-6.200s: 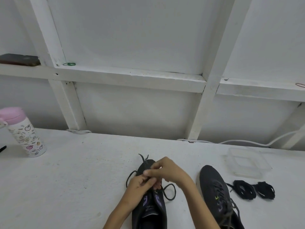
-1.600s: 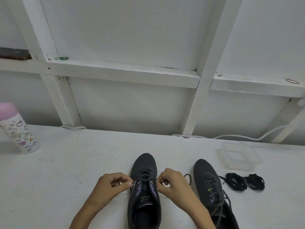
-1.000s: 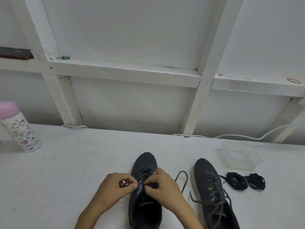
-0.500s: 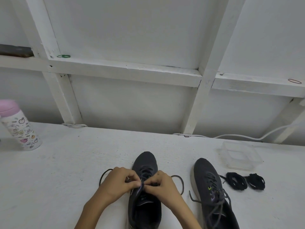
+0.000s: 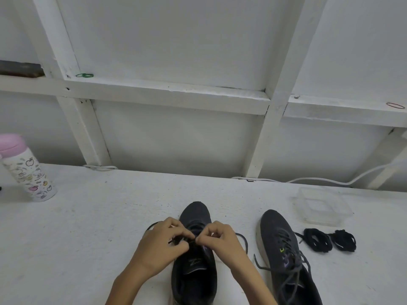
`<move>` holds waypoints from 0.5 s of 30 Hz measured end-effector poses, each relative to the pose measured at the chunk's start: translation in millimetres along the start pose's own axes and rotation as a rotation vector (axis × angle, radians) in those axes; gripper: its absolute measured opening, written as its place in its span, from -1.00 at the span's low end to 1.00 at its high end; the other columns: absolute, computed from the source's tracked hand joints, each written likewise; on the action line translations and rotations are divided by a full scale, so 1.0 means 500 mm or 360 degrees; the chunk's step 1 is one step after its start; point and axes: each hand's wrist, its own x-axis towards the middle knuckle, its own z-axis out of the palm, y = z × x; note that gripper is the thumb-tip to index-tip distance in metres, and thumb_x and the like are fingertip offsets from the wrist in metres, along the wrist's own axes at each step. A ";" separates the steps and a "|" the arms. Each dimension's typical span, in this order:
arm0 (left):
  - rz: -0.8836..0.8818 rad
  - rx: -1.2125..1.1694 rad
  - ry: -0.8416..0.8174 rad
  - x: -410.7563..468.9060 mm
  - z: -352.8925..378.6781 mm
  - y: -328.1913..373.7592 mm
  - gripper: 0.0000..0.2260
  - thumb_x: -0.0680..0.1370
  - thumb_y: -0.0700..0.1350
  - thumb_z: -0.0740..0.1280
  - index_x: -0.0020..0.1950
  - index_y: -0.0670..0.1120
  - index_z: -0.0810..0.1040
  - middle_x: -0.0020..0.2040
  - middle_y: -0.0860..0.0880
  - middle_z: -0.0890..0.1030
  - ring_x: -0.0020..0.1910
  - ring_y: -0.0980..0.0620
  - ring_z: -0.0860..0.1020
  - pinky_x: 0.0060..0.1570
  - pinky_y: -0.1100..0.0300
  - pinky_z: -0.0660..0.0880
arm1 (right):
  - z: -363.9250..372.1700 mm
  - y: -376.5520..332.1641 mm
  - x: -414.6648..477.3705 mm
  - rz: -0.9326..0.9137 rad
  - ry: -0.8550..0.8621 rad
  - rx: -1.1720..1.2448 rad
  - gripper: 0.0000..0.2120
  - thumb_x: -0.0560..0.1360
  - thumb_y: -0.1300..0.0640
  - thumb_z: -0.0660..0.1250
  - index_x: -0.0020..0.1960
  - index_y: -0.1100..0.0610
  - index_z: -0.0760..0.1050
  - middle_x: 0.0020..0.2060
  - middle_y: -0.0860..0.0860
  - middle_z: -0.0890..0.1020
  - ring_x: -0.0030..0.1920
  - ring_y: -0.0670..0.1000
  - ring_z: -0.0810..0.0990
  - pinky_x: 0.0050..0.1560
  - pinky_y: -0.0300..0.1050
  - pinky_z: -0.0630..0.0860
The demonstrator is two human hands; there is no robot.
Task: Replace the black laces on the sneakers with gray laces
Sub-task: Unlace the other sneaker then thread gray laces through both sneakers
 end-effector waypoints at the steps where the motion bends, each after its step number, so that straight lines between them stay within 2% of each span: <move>1: 0.0016 0.0050 -0.0006 0.001 0.005 0.005 -0.71 0.27 0.29 0.10 -0.19 0.33 0.57 0.02 0.32 0.47 0.08 0.34 0.41 0.08 0.29 0.38 | -0.002 0.000 0.001 0.0009 -0.0007 0.0026 -0.79 0.39 0.34 0.41 -0.39 0.15 0.56 -0.38 0.08 0.54 -0.42 -0.11 0.46 -0.33 -0.30 0.40; 3: 0.0047 0.0175 -0.0003 0.003 0.016 0.012 -0.78 0.27 0.32 0.07 -0.27 0.34 0.46 -0.01 0.32 0.44 0.05 0.32 0.39 0.13 0.24 0.34 | -0.008 0.002 0.001 0.0042 -0.0058 0.0057 -0.83 0.42 0.32 0.42 -0.33 0.16 0.59 -0.35 0.08 0.57 -0.41 -0.13 0.47 -0.32 -0.33 0.40; 5: 0.0070 0.0247 0.0007 0.004 0.024 0.016 -0.85 0.31 0.33 0.12 -0.29 0.34 0.41 -0.01 0.34 0.40 0.05 0.29 0.37 0.13 0.23 0.28 | -0.021 0.007 -0.002 0.0086 -0.0131 0.0038 -0.89 0.45 0.28 0.43 -0.24 0.15 0.64 -0.35 0.03 0.60 -0.38 -0.16 0.49 -0.31 -0.36 0.40; 8: 0.0056 0.0263 0.0061 0.002 0.034 0.028 -0.93 0.47 0.22 0.30 -0.15 0.29 0.55 0.05 0.31 0.39 0.12 0.28 0.35 0.17 0.24 0.23 | -0.045 0.023 -0.004 0.0086 -0.0152 -0.0003 -0.91 0.43 0.33 0.43 -0.14 0.20 0.68 -0.28 0.05 0.68 -0.27 -0.10 0.59 -0.19 -0.29 0.50; 10: 0.0049 0.0254 0.0126 0.001 0.043 0.034 -0.86 0.51 0.18 0.32 -0.02 0.22 0.64 0.07 0.29 0.39 0.12 0.27 0.33 0.20 0.24 0.23 | -0.050 0.029 -0.005 0.0074 -0.0108 -0.0003 -0.87 0.42 0.38 0.42 -0.15 0.19 0.70 -0.28 0.10 0.70 -0.25 -0.05 0.63 -0.15 -0.23 0.54; 12: 0.0022 0.0263 0.0137 0.000 0.049 0.037 -0.82 0.52 0.16 0.31 0.05 0.20 0.65 0.08 0.30 0.36 0.11 0.25 0.32 0.19 0.24 0.23 | -0.044 0.028 -0.006 0.0058 -0.0063 -0.0007 -0.82 0.41 0.40 0.42 -0.17 0.14 0.69 -0.33 0.06 0.68 -0.29 -0.06 0.61 -0.20 -0.24 0.53; 15: -0.0008 0.0267 0.0134 0.003 0.054 0.034 -0.83 0.50 0.15 0.34 0.03 0.18 0.66 0.10 0.29 0.39 0.15 0.24 0.36 0.13 0.24 0.19 | -0.030 0.029 -0.007 0.0062 0.0024 -0.0018 -0.80 0.41 0.39 0.43 -0.16 0.09 0.66 -0.38 -0.01 0.64 -0.33 -0.10 0.58 -0.27 -0.29 0.49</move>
